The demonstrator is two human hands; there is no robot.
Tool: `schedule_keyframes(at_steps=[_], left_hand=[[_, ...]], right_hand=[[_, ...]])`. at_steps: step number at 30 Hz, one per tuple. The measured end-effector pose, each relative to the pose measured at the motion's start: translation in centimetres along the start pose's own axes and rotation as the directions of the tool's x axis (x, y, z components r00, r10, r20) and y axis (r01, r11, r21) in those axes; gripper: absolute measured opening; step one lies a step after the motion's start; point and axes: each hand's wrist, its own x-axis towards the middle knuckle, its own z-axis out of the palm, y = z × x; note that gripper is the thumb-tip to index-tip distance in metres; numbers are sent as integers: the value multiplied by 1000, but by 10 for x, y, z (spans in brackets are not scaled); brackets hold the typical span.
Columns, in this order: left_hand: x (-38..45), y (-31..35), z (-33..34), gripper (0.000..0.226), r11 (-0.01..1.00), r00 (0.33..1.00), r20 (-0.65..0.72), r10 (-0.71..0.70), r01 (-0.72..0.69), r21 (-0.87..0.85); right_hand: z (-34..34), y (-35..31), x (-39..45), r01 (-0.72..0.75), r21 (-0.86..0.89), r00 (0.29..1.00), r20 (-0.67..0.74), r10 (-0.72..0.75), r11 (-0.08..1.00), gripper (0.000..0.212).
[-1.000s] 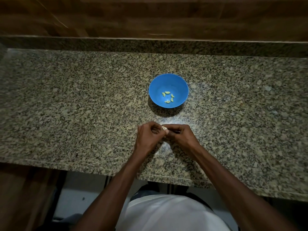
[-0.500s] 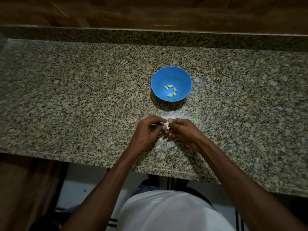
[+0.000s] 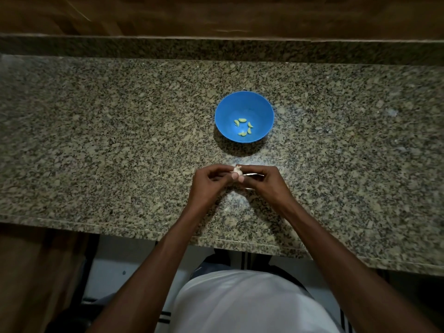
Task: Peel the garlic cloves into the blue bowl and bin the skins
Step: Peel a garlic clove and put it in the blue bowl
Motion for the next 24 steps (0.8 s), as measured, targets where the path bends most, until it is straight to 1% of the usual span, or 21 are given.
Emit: schedule_keyframes(at_steps=[2,4,7,11,13,17,21,24], left_hand=[[2,1,-2,25,999,999,33,-39,39,-2],[4,1,-3,26,997,996,64,-65,63,33],[3,3,-6,22,996,991,103,-88,84,44],[2,7,-6,21,990,991,112,-68,53,134],[2,8,-3,22,984,994,75,-77,64,166],[2,7,6,22,974,990,-43,-132,138,179],[2,13,15,15,960,972,-152,-180,208,190],[2,14,22,14,952,952,-217,-215,254,173]], right_hand=[[0,2,2,6,-12,1000,-4,-6,1000,40],[0,3,3,16,-71,1000,-17,-18,997,42],[-1,5,5,17,-202,998,-50,-28,979,34],[0,4,4,11,-289,997,-66,-32,957,25],[3,4,4,23,-297,996,-71,-46,955,24],[9,3,3,54,-300,993,-84,-82,952,24],[12,-1,3,94,-361,987,-87,-134,928,22],[14,1,2,120,-387,981,-93,-168,914,19]])
